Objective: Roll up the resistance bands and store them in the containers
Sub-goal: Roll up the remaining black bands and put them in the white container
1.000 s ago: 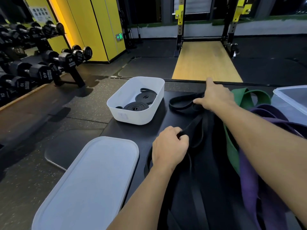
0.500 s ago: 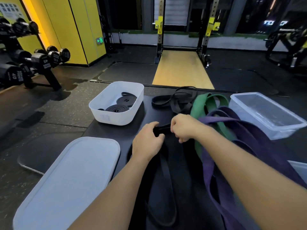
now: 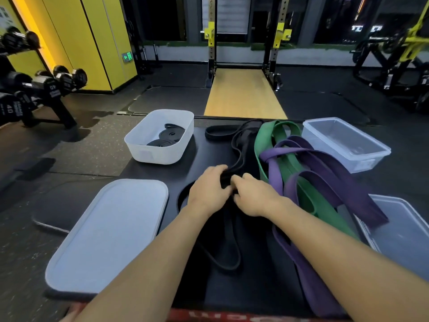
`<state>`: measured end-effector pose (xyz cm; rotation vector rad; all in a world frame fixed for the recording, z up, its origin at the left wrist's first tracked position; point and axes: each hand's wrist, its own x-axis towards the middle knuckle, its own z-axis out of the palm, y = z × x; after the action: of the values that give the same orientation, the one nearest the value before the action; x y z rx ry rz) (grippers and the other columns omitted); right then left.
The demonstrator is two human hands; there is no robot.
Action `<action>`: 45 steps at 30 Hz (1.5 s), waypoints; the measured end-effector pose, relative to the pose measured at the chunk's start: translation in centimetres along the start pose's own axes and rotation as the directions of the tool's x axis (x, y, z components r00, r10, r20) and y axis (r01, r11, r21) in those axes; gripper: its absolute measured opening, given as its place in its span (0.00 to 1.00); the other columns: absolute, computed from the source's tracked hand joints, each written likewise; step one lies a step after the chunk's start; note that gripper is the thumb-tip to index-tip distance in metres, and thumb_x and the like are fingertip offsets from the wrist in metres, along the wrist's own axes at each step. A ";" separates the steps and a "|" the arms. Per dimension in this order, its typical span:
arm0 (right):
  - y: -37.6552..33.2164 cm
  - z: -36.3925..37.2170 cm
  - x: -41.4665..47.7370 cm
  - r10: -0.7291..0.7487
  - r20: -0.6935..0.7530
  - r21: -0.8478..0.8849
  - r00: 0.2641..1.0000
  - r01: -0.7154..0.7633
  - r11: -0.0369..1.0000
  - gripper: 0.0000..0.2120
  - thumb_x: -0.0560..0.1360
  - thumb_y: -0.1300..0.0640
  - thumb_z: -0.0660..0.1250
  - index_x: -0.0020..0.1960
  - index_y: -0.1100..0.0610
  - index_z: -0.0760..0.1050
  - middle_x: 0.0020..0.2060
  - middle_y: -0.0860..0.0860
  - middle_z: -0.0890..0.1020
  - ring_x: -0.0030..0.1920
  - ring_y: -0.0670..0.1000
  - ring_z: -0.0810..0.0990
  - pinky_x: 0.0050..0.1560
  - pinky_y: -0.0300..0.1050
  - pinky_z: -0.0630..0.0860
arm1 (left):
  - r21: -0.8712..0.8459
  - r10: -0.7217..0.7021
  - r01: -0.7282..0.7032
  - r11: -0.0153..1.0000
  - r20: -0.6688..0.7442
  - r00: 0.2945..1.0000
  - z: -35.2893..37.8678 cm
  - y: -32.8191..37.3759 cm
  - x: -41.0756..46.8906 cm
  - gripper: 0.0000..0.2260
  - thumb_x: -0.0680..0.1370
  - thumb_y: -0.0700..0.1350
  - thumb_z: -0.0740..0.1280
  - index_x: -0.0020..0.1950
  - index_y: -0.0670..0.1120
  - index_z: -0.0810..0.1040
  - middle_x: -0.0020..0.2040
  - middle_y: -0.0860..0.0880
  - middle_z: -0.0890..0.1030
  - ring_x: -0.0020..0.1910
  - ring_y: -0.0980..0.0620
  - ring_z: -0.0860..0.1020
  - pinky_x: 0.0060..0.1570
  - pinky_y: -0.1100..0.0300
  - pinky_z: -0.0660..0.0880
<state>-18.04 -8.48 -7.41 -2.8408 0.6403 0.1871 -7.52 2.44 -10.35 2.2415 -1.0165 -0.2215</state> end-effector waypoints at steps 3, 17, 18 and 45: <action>-0.1 -0.1 -2.1 0.040 0.079 -0.109 0.996 -0.031 0.994 0.13 0.82 0.50 0.58 0.64 0.53 0.71 0.62 0.56 0.78 0.60 0.61 0.78 0.48 0.51 0.70 | 0.012 -0.006 0.005 1.000 0.072 0.997 -0.8 0.2 -1.2 0.30 0.79 0.56 0.71 0.79 0.52 0.67 0.81 0.52 0.59 0.70 0.49 0.74 0.68 0.50 0.73; -2.6 3.8 -8.7 0.056 -0.185 0.160 0.981 -0.026 0.987 0.13 0.80 0.39 0.62 0.50 0.49 0.72 0.48 0.49 0.80 0.52 0.57 0.81 0.49 0.51 0.76 | 0.216 0.130 -0.096 0.972 -0.150 0.980 -2.4 -1.0 -10.5 0.05 0.78 0.48 0.71 0.52 0.52 0.85 0.54 0.55 0.74 0.57 0.50 0.73 0.57 0.54 0.74; -3.0 4.6 -9.0 0.084 -0.218 0.213 0.972 -0.036 0.976 0.15 0.79 0.37 0.62 0.50 0.48 0.73 0.45 0.46 0.79 0.50 0.55 0.80 0.47 0.50 0.75 | 0.245 0.103 -0.045 0.969 -0.226 0.969 -2.6 -1.0 -11.1 0.06 0.77 0.49 0.71 0.54 0.52 0.84 0.54 0.54 0.73 0.56 0.49 0.73 0.55 0.54 0.73; -4.5 5.9 -10.6 -0.216 -0.247 0.260 0.945 0.280 0.924 0.11 0.82 0.48 0.55 0.49 0.49 0.75 0.45 0.44 0.69 0.48 0.46 0.72 0.50 0.48 0.72 | -0.389 0.041 -0.096 0.916 -0.146 0.988 -2.0 -2.9 -13.3 0.10 0.79 0.42 0.73 0.58 0.55 0.85 0.49 0.57 0.78 0.50 0.58 0.80 0.54 0.65 0.77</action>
<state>-26.03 1.28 -10.47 -2.6364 0.3044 -0.2422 -13.99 14.43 -12.11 1.8245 -0.8859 -0.2191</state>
